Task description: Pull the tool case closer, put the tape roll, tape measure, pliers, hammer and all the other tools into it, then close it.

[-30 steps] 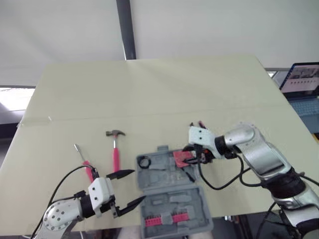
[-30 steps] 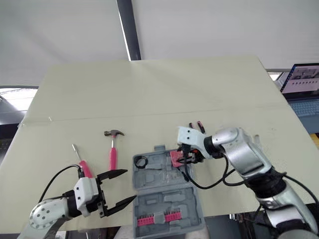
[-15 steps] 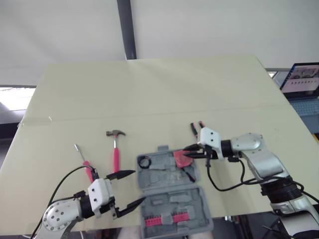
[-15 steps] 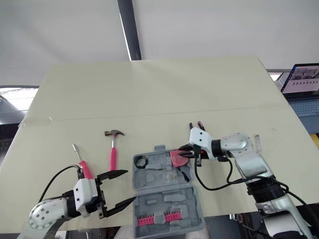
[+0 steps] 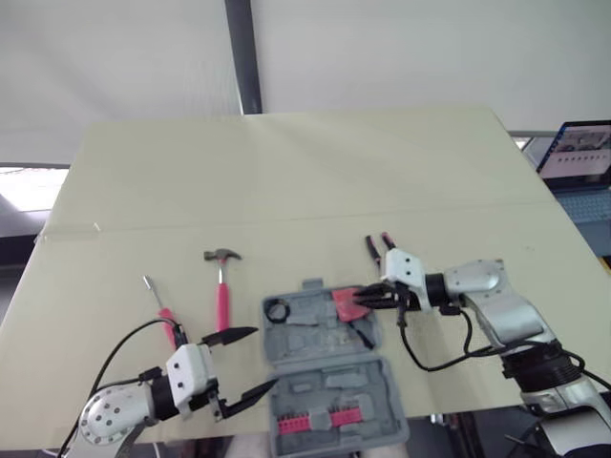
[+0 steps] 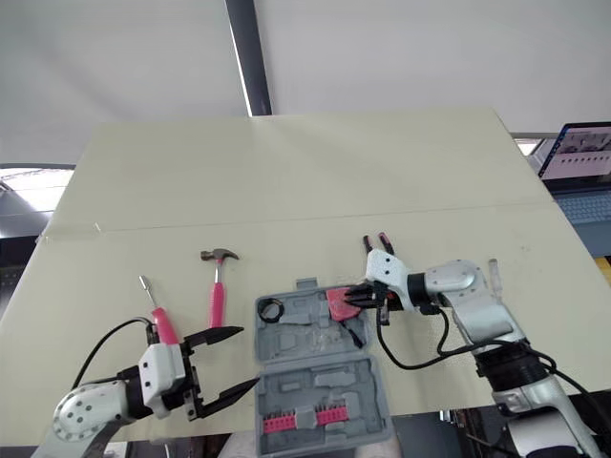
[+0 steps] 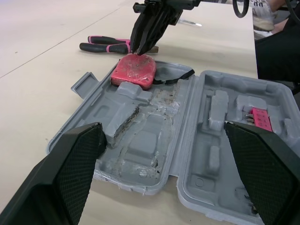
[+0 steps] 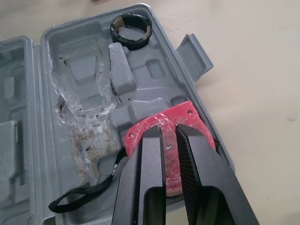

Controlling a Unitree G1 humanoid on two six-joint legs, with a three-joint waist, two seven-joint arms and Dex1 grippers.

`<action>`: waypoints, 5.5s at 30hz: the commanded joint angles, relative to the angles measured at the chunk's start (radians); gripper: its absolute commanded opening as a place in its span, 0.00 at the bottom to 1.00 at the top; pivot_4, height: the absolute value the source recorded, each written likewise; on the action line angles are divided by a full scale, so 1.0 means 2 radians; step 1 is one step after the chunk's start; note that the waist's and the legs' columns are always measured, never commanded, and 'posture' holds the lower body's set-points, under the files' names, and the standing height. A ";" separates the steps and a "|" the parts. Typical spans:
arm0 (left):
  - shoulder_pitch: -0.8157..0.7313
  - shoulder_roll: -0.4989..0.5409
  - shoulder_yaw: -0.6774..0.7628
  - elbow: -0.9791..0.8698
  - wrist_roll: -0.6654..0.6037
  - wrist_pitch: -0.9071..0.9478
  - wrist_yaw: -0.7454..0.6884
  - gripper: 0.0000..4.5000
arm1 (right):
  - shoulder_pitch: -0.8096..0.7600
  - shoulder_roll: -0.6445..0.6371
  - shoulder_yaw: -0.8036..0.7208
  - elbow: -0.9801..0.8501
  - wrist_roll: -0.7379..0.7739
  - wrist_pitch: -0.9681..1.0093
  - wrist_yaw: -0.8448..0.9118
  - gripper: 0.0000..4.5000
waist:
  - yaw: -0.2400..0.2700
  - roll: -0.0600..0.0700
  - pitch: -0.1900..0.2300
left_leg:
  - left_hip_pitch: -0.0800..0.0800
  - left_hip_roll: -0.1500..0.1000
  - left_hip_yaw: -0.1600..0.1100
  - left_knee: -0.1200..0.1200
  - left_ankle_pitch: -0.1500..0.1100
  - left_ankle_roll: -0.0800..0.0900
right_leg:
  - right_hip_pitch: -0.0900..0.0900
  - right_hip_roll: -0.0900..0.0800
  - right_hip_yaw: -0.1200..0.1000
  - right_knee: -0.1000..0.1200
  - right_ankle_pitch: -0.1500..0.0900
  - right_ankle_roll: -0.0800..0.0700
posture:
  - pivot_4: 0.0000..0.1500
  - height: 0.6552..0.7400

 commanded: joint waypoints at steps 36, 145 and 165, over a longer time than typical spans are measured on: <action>-0.001 0.012 0.003 -0.021 -0.002 0.014 0.001 1.00 | 0.021 0.019 -0.015 0.044 -0.004 -0.143 -0.034 0.51 | 0.000 0.000 0.000 | 0.000 0.000 0.000 0.000 0.000 0.000 | 0.000 0.000 0.000 0.000 0.000 0.000 | 1.00 0.95; 0.031 -0.011 0.060 -0.116 -0.087 0.107 0.016 1.00 | 0.354 -0.016 -0.266 -0.298 0.127 0.180 -0.252 0.99 | 0.013 -0.001 -0.001 | 0.001 0.000 0.001 0.001 -0.001 0.001 | 0.002 0.000 0.001 -0.001 0.000 0.000 | 1.00 0.95; -0.024 0.000 0.033 -0.182 -0.080 0.219 0.104 1.00 | 0.141 0.087 -0.156 -0.139 0.059 0.263 -0.421 0.99 | 0.012 0.000 -0.001 | 0.001 0.000 0.000 0.001 -0.001 0.000 | 0.001 0.000 0.001 0.001 0.000 0.000 | 1.00 0.95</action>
